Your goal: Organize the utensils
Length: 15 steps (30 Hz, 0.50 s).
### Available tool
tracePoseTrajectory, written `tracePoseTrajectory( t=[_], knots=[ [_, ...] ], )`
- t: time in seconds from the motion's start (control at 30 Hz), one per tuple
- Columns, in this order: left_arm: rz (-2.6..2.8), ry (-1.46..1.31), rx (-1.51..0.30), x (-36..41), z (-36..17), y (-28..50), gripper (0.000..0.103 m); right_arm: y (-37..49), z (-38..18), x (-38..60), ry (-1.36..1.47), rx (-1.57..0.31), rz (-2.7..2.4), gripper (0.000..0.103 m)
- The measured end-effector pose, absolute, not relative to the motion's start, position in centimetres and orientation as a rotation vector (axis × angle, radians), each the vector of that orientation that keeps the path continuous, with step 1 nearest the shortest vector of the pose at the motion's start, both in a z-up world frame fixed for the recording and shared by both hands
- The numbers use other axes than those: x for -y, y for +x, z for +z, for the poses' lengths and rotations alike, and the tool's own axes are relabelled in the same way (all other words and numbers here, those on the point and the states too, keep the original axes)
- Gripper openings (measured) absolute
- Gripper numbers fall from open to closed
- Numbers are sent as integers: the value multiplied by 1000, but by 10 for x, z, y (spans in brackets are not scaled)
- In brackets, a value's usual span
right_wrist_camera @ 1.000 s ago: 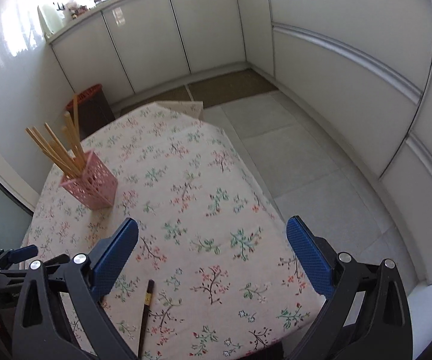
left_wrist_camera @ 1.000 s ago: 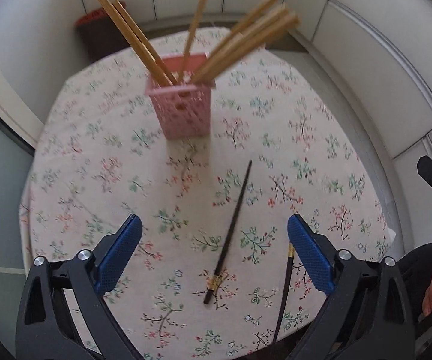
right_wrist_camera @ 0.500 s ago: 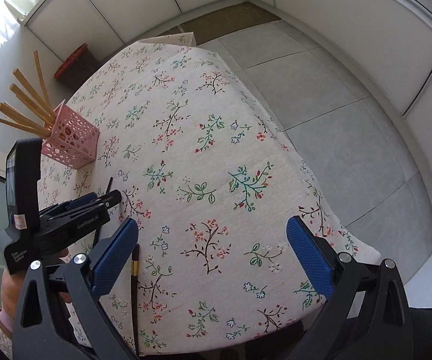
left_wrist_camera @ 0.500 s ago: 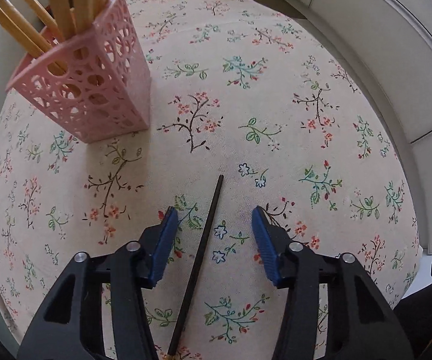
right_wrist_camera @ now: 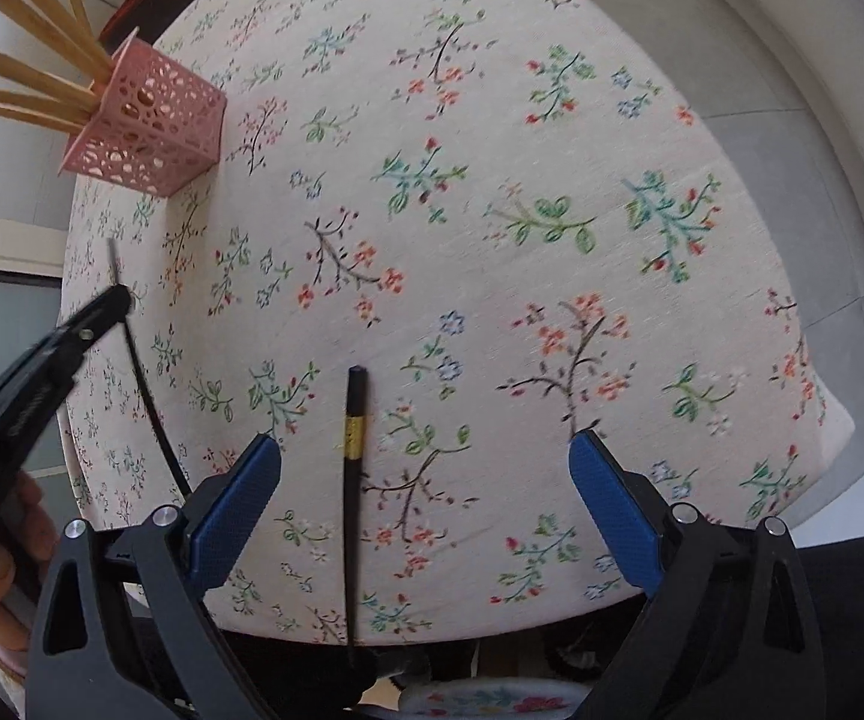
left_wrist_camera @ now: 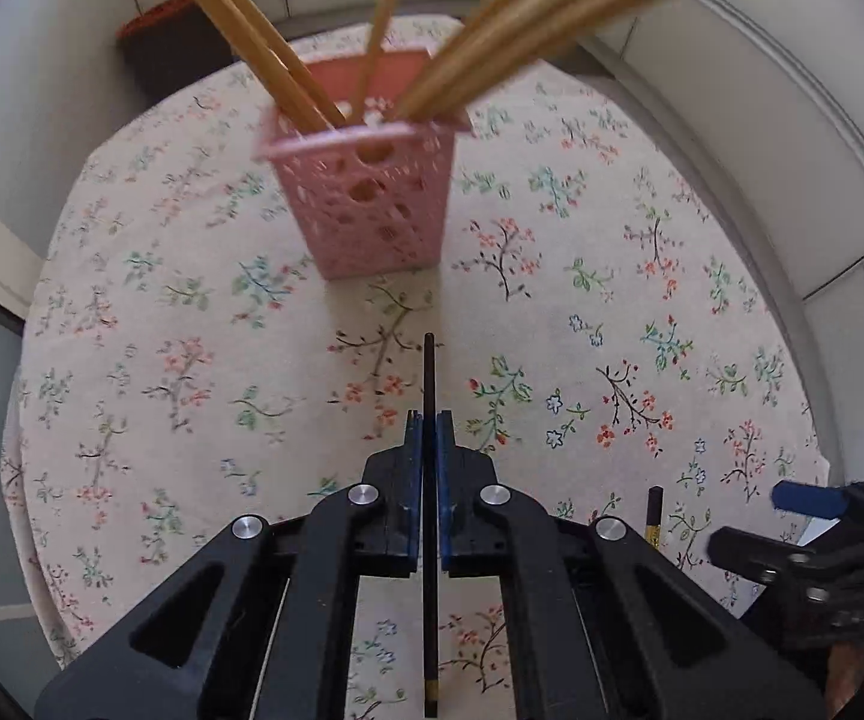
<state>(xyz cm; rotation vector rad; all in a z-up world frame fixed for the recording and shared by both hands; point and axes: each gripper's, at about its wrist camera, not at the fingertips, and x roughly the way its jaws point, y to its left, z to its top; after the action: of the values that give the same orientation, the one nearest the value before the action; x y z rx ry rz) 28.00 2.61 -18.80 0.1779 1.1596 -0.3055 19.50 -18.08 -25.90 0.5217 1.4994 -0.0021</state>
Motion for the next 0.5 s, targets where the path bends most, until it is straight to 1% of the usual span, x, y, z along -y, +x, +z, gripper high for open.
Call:
tracePoseTrajectory(
  t=[0.03,0.07,0.13,0.17,0.2,0.23,0.27,0.3,0.33,0.43,0.5],
  knots=[
    [-304,169,-1130,-34,-176,275,3,197,-263,172,517,-1527,-4,85],
    [-301,165,-1106,-39,-167,270,3,200,-267,163,507,-1552,-4,82],
    [-289,164,-1059,-51,-150,259,3,205,-277,145,486,-1600,-20,66],
    [-283,165,-1040,-48,-147,257,3,206,-281,137,467,-1618,-40,63],
    [-279,162,-1021,-52,-142,251,3,207,-281,130,428,-1605,-79,63],
    [-276,158,-1006,-58,-136,247,3,207,-279,123,386,-1581,-109,50],
    [-272,152,-990,-62,-131,242,3,208,-277,116,338,-1560,-133,40],
    [-270,146,-977,-65,-129,239,3,209,-275,112,314,-1541,-135,17],
    [-269,136,-965,-67,-124,235,3,209,-273,111,314,-1530,-131,9],
    [-273,113,-935,-72,-112,230,3,206,-267,122,443,-1486,-81,7],
    [-277,102,-918,-76,-103,226,3,201,-249,126,461,-1408,-45,7]
  ],
)
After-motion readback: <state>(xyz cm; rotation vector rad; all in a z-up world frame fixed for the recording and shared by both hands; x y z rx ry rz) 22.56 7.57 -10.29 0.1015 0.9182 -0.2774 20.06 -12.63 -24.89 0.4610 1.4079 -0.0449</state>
